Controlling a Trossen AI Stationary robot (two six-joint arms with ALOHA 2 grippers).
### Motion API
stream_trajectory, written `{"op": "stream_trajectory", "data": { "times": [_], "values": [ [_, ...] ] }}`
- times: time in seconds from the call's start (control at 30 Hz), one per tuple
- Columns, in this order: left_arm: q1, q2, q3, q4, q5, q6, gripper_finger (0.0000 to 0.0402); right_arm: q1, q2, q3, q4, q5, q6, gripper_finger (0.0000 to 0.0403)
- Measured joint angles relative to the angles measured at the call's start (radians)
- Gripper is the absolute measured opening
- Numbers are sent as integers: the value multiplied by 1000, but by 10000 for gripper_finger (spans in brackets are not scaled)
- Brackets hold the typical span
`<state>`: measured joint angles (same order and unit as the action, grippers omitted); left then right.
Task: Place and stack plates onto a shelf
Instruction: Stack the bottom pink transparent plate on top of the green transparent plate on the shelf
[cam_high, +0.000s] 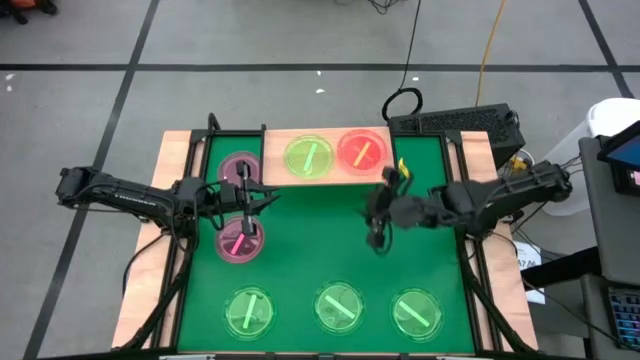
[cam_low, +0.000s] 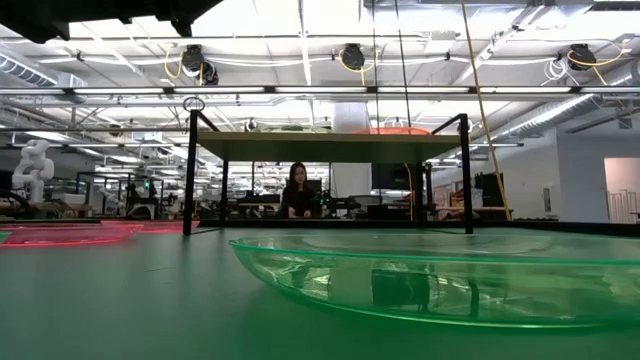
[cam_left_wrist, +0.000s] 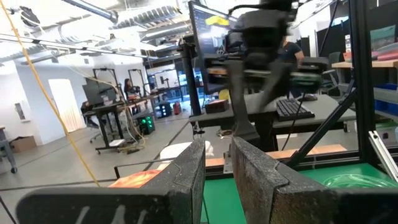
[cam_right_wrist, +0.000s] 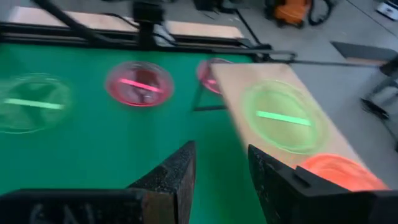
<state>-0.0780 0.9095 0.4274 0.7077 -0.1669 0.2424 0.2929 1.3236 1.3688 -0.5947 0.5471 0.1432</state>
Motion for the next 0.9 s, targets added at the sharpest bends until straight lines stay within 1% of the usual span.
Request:
{"op": "stream_trajectory", "data": {
  "times": [0.13,0.23,0.37,0.53,0.73,0.9],
  "values": [
    [0,0,0,-1,0,0,86,70,2,-98,129,2,0,128],
    [0,0,0,-3,0,-7,86,97,2,-212,322,32,-30,128],
    [0,0,0,-8,0,-43,86,110,3,-371,576,28,-59,128],
    [0,0,0,-46,-1,-38,86,126,3,-495,814,29,-52,128],
    [0,0,0,-60,-11,-13,86,147,3,-567,948,28,-58,128],
    [0,0,0,-68,-11,-18,86,152,3,-575,966,31,-53,128]
  ]
}}
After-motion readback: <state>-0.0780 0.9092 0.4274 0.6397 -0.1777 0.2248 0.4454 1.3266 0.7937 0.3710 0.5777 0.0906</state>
